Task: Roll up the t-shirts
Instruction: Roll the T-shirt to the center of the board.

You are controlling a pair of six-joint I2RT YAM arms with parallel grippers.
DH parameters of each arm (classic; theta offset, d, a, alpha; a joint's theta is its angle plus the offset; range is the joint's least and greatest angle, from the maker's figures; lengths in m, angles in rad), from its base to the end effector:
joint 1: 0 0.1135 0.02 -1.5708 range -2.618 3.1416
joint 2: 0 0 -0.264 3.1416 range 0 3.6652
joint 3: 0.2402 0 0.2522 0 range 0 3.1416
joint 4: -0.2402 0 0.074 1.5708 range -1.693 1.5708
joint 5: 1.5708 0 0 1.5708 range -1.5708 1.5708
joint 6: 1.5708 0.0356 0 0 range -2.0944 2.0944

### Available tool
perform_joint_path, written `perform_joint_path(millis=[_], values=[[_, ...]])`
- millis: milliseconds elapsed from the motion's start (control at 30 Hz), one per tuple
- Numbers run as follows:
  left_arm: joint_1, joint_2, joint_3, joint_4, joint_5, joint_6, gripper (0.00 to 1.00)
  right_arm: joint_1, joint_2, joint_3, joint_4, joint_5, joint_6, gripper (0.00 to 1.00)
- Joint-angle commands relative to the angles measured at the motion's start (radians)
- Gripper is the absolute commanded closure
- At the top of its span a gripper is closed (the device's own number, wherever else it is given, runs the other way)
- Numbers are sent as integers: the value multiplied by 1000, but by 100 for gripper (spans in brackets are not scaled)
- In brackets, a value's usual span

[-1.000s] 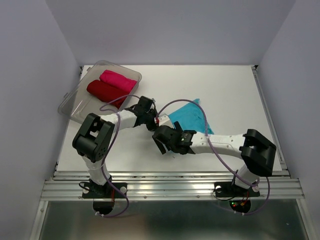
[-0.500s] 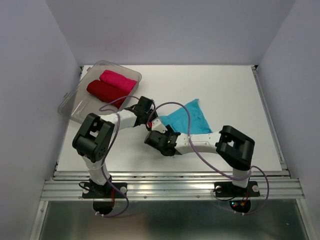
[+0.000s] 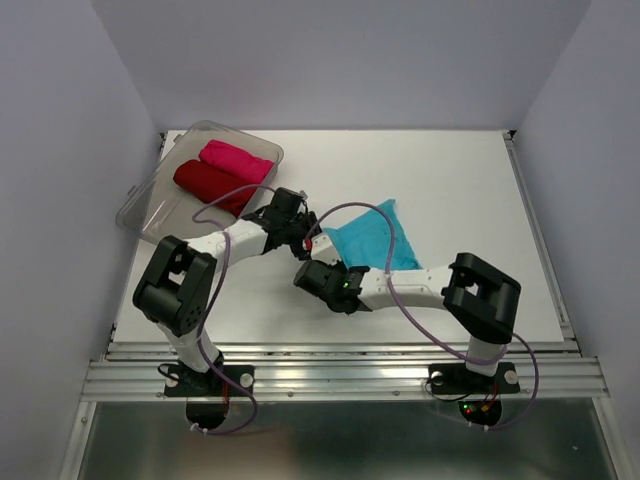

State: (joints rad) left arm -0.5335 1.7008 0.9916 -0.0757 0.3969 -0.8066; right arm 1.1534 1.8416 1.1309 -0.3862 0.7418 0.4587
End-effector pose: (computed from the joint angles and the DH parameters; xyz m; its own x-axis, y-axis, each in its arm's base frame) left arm 0.2985 -0.1923 0.1858 -0.9297 -0.2242 -0.2923 0.0482 0.7127 -0.6998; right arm 0.1684 0.3204 0.1643 -0.5665 -0.4722 -0.6754 -0.3325 0.8809 -0.3370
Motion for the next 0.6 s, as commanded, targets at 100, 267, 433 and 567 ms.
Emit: perform_joint_path(millis=[100,267,433,567], values=[[52,-141,18,-13,16,27,32,-79,-204,-158,232,-266,132,99],[75,-174,50,-48,17,49,32,-133,-300,-287,375,-413,208,99],[79,-197,67,-64,8,57,32,-210,-360,-387,506,-562,288,99],[76,-194,58,-65,11,66,34,-282,-392,-427,561,-717,325,99]])
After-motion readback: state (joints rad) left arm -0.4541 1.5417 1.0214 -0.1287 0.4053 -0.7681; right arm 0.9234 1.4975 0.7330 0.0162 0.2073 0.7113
